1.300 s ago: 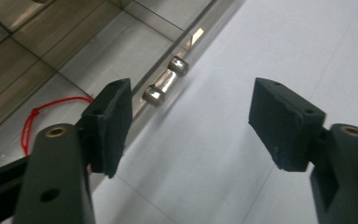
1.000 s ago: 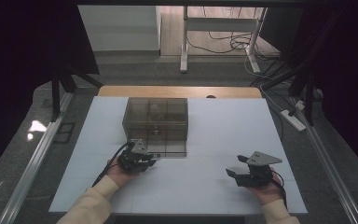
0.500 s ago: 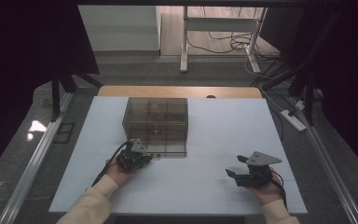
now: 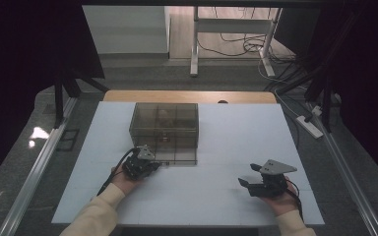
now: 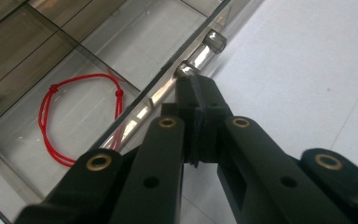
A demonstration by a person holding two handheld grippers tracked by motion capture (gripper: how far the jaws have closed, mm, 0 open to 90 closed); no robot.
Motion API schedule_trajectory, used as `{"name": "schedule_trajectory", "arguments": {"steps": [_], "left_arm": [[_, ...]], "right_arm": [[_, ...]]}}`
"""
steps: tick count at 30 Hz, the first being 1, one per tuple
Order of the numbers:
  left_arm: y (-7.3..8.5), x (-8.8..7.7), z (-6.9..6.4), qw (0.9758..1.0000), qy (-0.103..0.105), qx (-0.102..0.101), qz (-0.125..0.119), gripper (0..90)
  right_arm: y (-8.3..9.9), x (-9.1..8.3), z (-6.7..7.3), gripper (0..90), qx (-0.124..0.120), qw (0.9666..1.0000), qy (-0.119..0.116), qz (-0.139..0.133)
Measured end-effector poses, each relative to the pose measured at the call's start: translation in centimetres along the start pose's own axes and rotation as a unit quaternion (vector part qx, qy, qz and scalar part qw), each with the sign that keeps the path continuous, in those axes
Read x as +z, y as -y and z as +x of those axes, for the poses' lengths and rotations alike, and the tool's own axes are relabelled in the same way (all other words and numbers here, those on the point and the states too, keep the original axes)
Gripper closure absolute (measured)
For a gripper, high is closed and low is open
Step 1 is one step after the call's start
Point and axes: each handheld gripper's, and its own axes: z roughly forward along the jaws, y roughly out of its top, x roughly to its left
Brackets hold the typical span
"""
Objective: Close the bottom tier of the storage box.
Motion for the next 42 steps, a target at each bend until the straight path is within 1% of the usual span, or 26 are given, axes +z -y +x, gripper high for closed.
{"name": "schedule_trajectory", "arguments": {"steps": [9,14,20,31,37,42], "left_arm": [[-0.1,0.1,0.3,0.9999,-0.002,-0.004,-0.011,88.8],[-0.1,0.2,0.4,0.9999,-0.008,-0.006,-0.013,88.8],[-0.2,0.3,0.7,0.9998,-0.009,-0.011,-0.016,88.8],[-0.5,0.6,1.0,0.9996,-0.016,-0.012,-0.018,88.8],[-0.7,0.8,1.1,0.9993,-0.024,-0.016,-0.023,88.8],[-0.8,1.2,1.4,0.9992,-0.03,-0.019,-0.018,88.9]], "right_arm": [[0.0,0.1,0.0,26.5,-0.001,1.0,0.0,0.0],[0.0,0.1,0.0,26.5,-0.002,1.0,0.0,0.001],[0.0,0.1,0.0,26.5,-0.001,1.0,0.0,0.002],[0.0,0.2,0.0,26.5,-0.002,1.0,0.0,0.003],[0.0,0.2,0.0,26.5,-0.003,1.0,0.001,0.004],[0.0,0.2,0.0,26.6,-0.003,1.0,0.001,0.003]]}}
